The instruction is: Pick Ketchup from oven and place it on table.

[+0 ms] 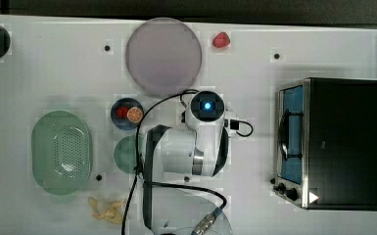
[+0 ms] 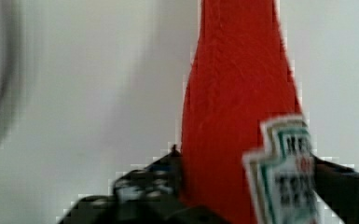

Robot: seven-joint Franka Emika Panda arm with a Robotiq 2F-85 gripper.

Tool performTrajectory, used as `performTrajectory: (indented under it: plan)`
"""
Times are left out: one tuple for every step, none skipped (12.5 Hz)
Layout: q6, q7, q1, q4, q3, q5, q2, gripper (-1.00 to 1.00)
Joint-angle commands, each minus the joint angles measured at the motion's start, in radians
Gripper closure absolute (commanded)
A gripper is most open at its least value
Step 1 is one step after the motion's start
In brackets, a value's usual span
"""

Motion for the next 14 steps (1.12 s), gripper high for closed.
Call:
performTrajectory:
  plan:
    - [0.024,0.022,0.002,0.029,0.006,-0.003,-0.058,-1.0]
    - [0.016,0.022,0.003,0.046,0.006,-0.003,-0.093,-1.0]
    - [0.004,0.022,0.003,0.071,0.006,-0.004,-0.137,-1.0]
    - [-0.024,0.022,0.003,0.102,0.006,-0.004,-0.182,-1.0]
    - [-0.074,0.022,0.003,0.135,0.006,-0.004,-0.226,-1.0]
    - [-0.135,0.022,0.003,0.171,0.005,-0.004,-0.262,-1.0]
    - [-0.2,0.022,0.003,0.213,0.006,-0.004,-0.292,-1.0]
    - [-0.262,0.022,0.003,0.262,0.006,-0.004,-0.316,-1.0]
    - [-0.324,0.022,0.002,0.316,0.005,-0.006,-0.336,-1.0]
    - [-0.397,0.022,0.001,0.363,0.003,-0.007,-0.351,-1.0]
    - [-0.462,0.022,0.0,0.413,0.003,-0.007,-0.361,-1.0]
    - [-0.517,0.022,0.001,0.464,0.005,-0.007,-0.365,-1.0]
    - [-0.581,0.022,0.002,0.512,0.007,-0.007,-0.366,-1.0]
    - [-0.645,0.022,0.002,0.558,0.007,-0.007,-0.366,-1.0]
